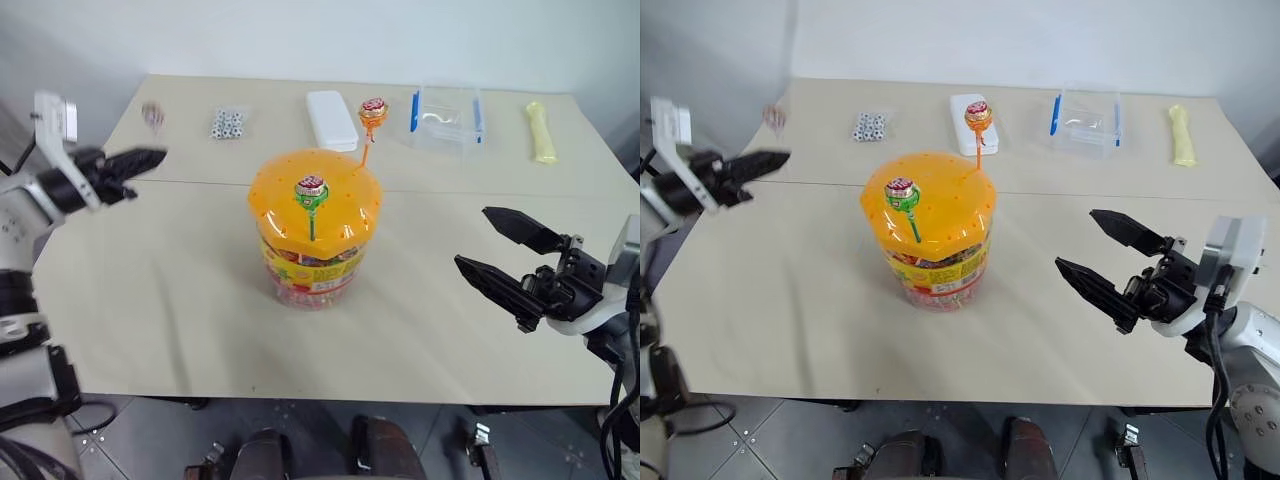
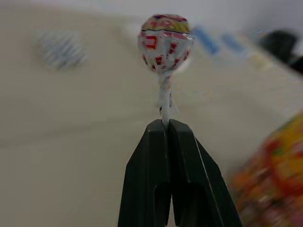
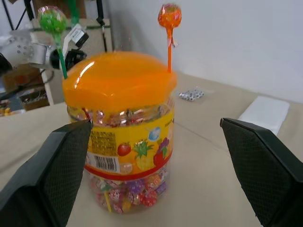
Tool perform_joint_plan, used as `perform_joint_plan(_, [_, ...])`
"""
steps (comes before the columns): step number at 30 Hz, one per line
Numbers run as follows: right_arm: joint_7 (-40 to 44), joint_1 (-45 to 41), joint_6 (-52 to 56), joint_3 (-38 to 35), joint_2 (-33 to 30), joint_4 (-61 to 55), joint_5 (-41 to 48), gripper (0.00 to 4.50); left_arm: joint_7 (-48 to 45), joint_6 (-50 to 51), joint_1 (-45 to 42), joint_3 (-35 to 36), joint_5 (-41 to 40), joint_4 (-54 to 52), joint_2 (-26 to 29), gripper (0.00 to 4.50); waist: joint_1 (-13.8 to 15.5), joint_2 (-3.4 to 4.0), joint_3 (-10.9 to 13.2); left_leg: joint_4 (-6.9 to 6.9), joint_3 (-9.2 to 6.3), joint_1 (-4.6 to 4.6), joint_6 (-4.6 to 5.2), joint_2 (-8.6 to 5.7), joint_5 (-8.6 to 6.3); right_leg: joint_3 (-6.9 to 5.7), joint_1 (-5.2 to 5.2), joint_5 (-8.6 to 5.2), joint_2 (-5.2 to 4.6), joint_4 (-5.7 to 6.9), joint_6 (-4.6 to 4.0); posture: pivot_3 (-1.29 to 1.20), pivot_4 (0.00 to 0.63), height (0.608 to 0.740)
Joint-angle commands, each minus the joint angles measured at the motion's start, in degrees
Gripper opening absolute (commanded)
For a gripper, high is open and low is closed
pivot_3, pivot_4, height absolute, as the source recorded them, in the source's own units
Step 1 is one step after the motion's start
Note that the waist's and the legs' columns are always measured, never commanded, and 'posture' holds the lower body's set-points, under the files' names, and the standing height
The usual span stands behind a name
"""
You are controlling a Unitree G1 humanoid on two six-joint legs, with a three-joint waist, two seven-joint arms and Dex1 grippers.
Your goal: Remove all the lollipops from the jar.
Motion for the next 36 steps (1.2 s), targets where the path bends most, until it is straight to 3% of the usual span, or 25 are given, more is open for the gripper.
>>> perform_joint_plan(1, [3.5,-0.8,-1.4,1.2,-1.2,2.8,-3.3,4.50,-0.5,-0.7,13.3,-1.4,5.1,-10.1,5.5,0.03,0.0,0.00,0.0,-0.05,0.03,0.00,0.00,0.00,0.00,0.00,-0.02,0.00,0.00,-0.01,0.00,0.00,0.150,0.740])
perform_joint_plan(5, [6.2,-1.7,-1.5,2.8,-1.5,5.4,-5.6,4.50,-1.0,2.0,25.7,1.5,3.5,-17.9,5.5,0.03,0.9,-0.02,0.0,-0.04,0.07,-0.04,-0.03,0.03,-0.02,-0.02,-0.05,-0.02,-0.01,-0.02,-0.03,0.00,0.150,0.740])
perform_joint_plan(6, [6.7,-1.8,-1.5,2.8,-1.5,5.8,-6.0,4.50,-0.5,1.6,27.0,2.0,3.9,-18.2,5.4,0.23,1.1,-0.02,0.0,0.04,0.06,-0.06,-0.03,0.05,-0.02,-0.03,-0.04,-0.02,0.00,-0.02,-0.04,0.00,0.150,0.740])
perform_joint_plan(17, [8.0,-1.3,-0.3,0.1,-0.9,6.2,-4.7,4.50,-10.3,-8.1,30.5,9.3,0.4,-14.6,4.9,3.48,1.3,0.03,0.0,-0.04,0.37,0.06,-0.05,0.08,-0.01,0.11,-0.10,-0.04,0.00,0.02,-0.08,0.00,0.150,0.740])
perform_joint_plan(21, [4.4,-6.0,1.4,0.3,1.0,7.1,-1.2,4.50,-19.5,-15.1,29.1,14.4,-4.4,-11.8,3.7,3.48,1.0,0.03,0.0,-0.02,0.48,0.07,-0.04,0.09,-0.01,0.11,-0.12,-0.05,-0.01,0.02,-0.09,0.00,0.150,0.740])
perform_joint_plan(26, [-5.0,-18.1,8.3,3.8,2.3,10.9,1.0,4.50,-21.5,-19.6,24.2,17.5,-9.4,-14.4,-0.4,3.48,0.3,0.04,0.0,0.00,0.59,0.12,-0.04,0.11,-0.01,0.13,-0.16,-0.05,-0.05,0.09,-0.09,0.00,0.150,0.740])
perform_joint_plan(27, [-6.6,-21.4,10.8,5.5,1.7,12.1,0.6,4.50,-20.1,-21.5,21.1,19.1,-12.3,-16.3,-3.3,3.83,0.3,0.05,0.0,0.00,0.56,0.12,-0.04,0.11,-0.01,0.12,-0.17,-0.05,-0.06,0.14,-0.09,0.00,0.150,0.740])
perform_joint_plan(30, [-12.0,-31.7,16.5,10.1,2.4,16.3,-0.9,4.50,-16.5,-14.7,16.2,21.0,-23.6,-23.7,-8.7,4.47,-0.1,-0.02,0.0,0.13,0.49,0.03,-0.02,0.10,0.00,0.10,-0.18,-0.03,-0.12,0.20,-0.08,0.00,0.150,0.740])
perform_joint_plan(36, [-12.5,-43.4,18.8,17.1,7.0,22.7,-5.7,4.50,-11.5,-6.6,13.7,16.9,-32.4,-31.5,-11.8,4.47,-1.2,-0.01,0.0,-0.09,0.44,0.00,-0.05,0.08,-0.01,0.03,-0.32,-0.02,-0.11,0.26,-0.07,0.00,0.150,0.740])
